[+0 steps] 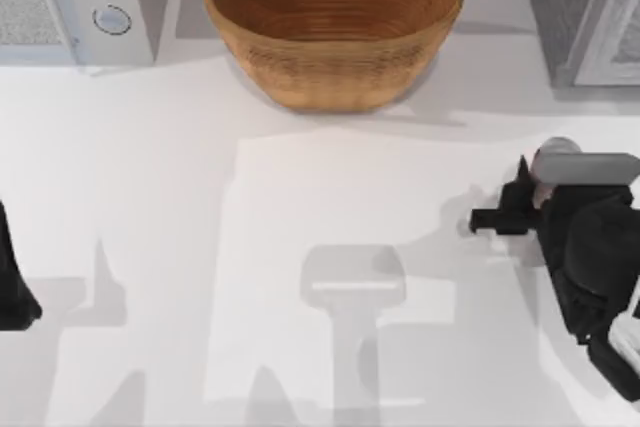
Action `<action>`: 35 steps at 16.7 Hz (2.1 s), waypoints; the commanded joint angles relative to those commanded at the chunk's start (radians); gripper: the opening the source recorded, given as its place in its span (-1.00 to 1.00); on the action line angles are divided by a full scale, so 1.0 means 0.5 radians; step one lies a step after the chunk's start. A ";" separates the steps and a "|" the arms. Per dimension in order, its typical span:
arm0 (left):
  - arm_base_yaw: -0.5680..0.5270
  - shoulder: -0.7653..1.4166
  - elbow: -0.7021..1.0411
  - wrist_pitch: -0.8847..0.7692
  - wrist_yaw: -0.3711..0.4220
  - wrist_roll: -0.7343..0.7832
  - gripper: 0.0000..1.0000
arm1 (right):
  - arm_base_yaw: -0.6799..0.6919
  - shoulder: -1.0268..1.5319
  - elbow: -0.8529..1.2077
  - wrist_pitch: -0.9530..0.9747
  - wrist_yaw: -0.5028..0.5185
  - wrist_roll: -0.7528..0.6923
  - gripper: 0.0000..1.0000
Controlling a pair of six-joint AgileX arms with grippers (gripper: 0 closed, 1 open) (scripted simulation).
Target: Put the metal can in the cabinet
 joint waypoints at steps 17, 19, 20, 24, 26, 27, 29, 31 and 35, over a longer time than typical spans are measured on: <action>0.000 0.000 0.000 0.000 0.000 0.000 1.00 | 0.006 -1.412 0.183 -1.606 -0.019 0.006 -1.00; 0.000 0.000 0.000 0.000 0.000 0.000 1.00 | 0.005 -1.471 0.195 -1.667 -0.019 0.005 -1.00; 0.000 0.000 0.000 0.000 0.000 0.000 1.00 | 0.005 -1.473 0.195 -1.669 -0.019 0.005 -1.00; 0.000 0.000 0.000 0.000 0.000 0.000 1.00 | 0.005 -1.469 0.188 -1.665 -0.020 0.008 -1.00; 0.000 0.000 0.000 0.000 0.000 0.000 1.00 | -0.013 -1.535 0.159 -1.700 -0.044 0.004 -1.00; 0.000 0.000 0.000 0.000 0.000 0.000 1.00 | -0.031 -1.598 0.131 -1.733 -0.066 -0.001 -1.00; 0.000 0.000 0.000 0.000 0.000 0.000 1.00 | -0.083 -1.788 0.052 -1.827 -0.125 -0.013 -1.00; 0.000 0.000 0.000 0.000 0.000 0.000 1.00 | -0.155 -2.058 -0.053 -1.951 -0.202 -0.031 -1.00; 0.000 0.000 0.000 0.000 0.000 0.000 1.00 | -0.340 -2.825 -0.314 -2.260 -0.387 -0.077 -1.00</action>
